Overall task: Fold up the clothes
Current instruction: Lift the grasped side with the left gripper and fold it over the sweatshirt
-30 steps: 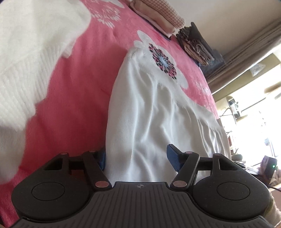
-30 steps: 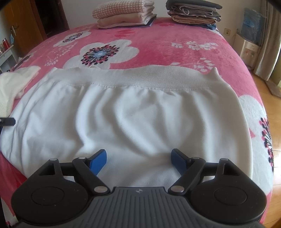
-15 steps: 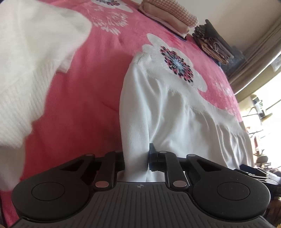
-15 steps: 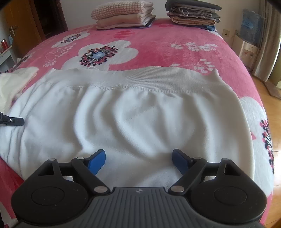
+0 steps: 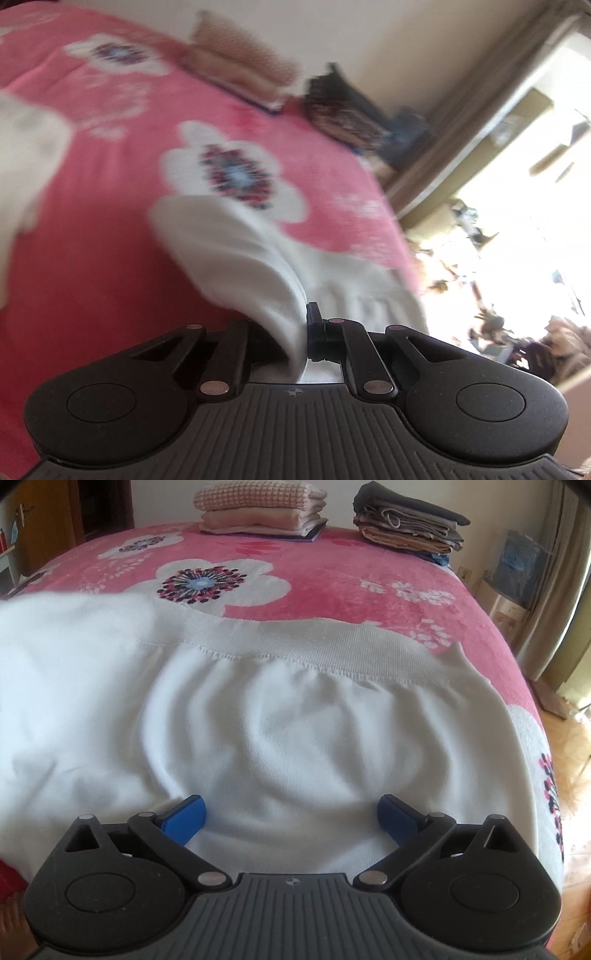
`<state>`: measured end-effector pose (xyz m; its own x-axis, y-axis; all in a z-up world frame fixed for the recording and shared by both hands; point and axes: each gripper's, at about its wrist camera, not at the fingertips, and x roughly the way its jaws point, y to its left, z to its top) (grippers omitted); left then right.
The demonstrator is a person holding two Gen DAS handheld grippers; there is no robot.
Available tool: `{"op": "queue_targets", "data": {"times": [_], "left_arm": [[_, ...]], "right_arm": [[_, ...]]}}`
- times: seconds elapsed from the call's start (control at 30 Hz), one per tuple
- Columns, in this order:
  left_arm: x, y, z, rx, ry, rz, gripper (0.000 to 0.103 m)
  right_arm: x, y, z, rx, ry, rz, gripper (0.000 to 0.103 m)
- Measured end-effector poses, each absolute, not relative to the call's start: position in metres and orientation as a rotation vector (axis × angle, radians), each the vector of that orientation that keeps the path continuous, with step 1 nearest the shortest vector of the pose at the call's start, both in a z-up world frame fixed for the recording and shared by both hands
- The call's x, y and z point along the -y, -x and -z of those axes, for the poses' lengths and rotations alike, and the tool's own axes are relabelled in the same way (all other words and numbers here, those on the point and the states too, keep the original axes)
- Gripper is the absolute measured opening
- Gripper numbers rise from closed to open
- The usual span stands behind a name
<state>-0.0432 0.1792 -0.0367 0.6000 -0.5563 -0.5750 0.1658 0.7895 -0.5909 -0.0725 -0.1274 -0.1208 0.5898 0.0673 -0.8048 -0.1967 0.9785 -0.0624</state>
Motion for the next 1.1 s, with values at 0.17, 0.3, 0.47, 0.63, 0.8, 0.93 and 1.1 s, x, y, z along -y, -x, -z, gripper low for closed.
{"op": "queue_targets", "data": {"times": [0.17,0.3,0.47,0.63,0.8,0.93,1.1], "left_arm": [[-0.121,0.020,0.022,-0.849,0.512,0.617,0.008],[-0.060,-0.001,0.015,-0.877,0.463,0.757,0.008],[0.009,-0.017,0.038,-0.970,0.386,0.854,0.008],[0.051,-0.018,0.074,-1.062,0.321,0.882,0.013],[0.058,-0.023,0.097,-1.166,0.453,0.867,0.038],[0.050,-0.033,0.095,-1.220,0.670,0.893,0.055],[0.055,-0.033,0.092,-1.231,0.712,0.929,0.065]], "right_arm": [[0.130,0.074,0.122,-0.909,0.146,-0.167,0.103],[0.131,0.075,0.123,-0.896,0.147,-0.175,0.103],[0.140,0.082,0.119,-0.866,0.148,-0.196,0.103],[0.179,0.123,0.103,-0.851,0.208,-0.157,0.103],[0.228,0.149,0.091,-0.912,0.100,-0.063,0.102],[0.264,0.159,0.074,-0.904,-0.084,-0.028,0.100],[0.287,0.167,0.059,-0.850,-0.230,-0.024,0.097]]}}
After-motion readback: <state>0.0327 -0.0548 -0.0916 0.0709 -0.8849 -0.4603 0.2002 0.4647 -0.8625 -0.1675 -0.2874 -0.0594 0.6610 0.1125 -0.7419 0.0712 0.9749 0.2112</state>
